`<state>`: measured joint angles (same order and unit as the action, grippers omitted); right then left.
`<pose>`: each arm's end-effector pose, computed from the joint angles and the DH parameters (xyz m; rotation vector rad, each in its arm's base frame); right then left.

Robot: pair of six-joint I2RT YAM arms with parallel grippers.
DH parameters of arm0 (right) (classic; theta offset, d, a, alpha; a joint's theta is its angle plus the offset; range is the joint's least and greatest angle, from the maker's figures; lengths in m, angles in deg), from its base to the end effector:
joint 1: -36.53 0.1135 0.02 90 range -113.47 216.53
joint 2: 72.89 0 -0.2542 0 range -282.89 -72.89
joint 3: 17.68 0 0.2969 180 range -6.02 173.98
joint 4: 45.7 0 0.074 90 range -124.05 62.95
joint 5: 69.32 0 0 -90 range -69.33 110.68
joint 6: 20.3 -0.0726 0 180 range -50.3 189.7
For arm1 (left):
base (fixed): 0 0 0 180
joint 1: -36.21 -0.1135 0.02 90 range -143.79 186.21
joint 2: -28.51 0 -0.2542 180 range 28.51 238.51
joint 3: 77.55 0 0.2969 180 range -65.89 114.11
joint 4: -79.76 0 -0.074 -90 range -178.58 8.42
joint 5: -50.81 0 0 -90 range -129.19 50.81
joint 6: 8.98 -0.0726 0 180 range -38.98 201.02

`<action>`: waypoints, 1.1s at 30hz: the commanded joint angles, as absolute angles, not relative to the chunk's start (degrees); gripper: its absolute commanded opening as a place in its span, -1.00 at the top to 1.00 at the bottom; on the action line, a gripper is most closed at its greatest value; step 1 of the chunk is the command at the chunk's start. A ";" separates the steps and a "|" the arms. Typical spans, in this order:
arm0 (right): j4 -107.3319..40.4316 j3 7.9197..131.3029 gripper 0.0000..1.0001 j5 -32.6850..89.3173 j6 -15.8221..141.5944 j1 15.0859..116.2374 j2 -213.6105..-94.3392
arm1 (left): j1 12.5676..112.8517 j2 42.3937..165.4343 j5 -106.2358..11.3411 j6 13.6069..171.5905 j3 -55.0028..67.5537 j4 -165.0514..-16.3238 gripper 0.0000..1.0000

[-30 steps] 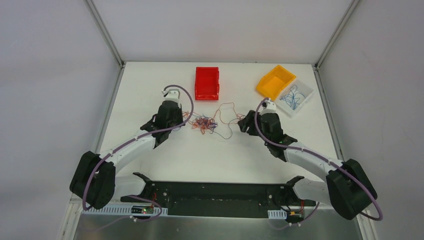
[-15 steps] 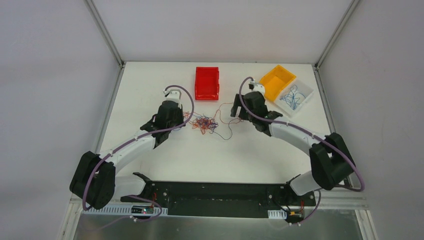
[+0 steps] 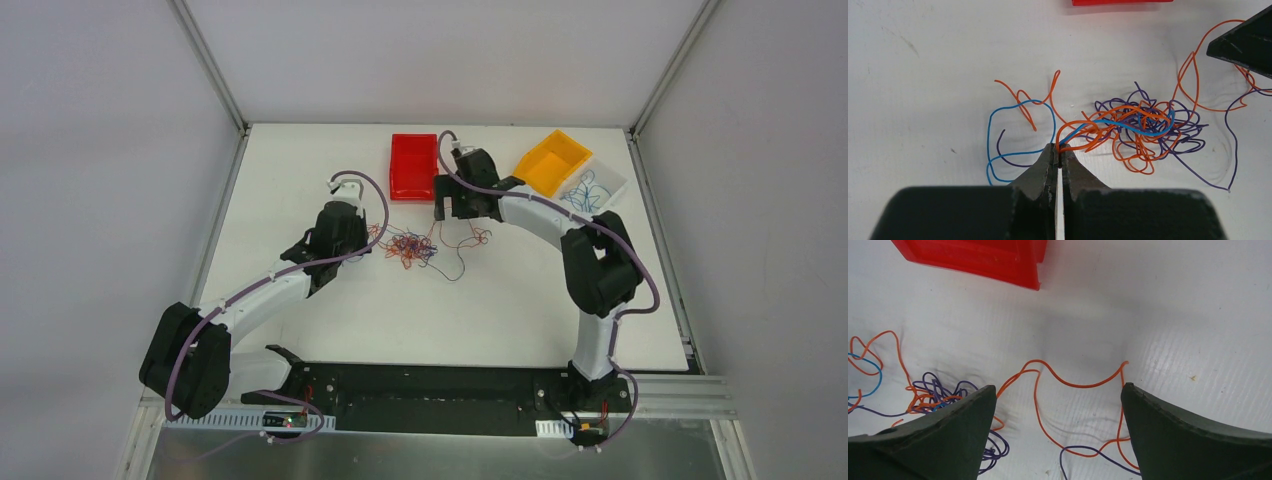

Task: Untangle the cables

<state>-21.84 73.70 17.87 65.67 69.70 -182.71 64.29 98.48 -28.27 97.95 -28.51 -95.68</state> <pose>0.4173 0.2685 0.1601 -0.5601 2.2552 0.2736 0.3077 -0.1486 0.1837 0.0749 2.0192 -0.3091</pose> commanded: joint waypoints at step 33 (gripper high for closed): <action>-25.45 75.40 -0.10 20.06 30.13 73.29 -187.02 | 65.48 96.90 -27.50 96.18 -28.28 -96.32 1.00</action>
<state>-23.26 73.79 19.44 31.83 73.00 -185.71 64.79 98.24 -28.22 96.83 -28.53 -95.59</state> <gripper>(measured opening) 0.591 0.015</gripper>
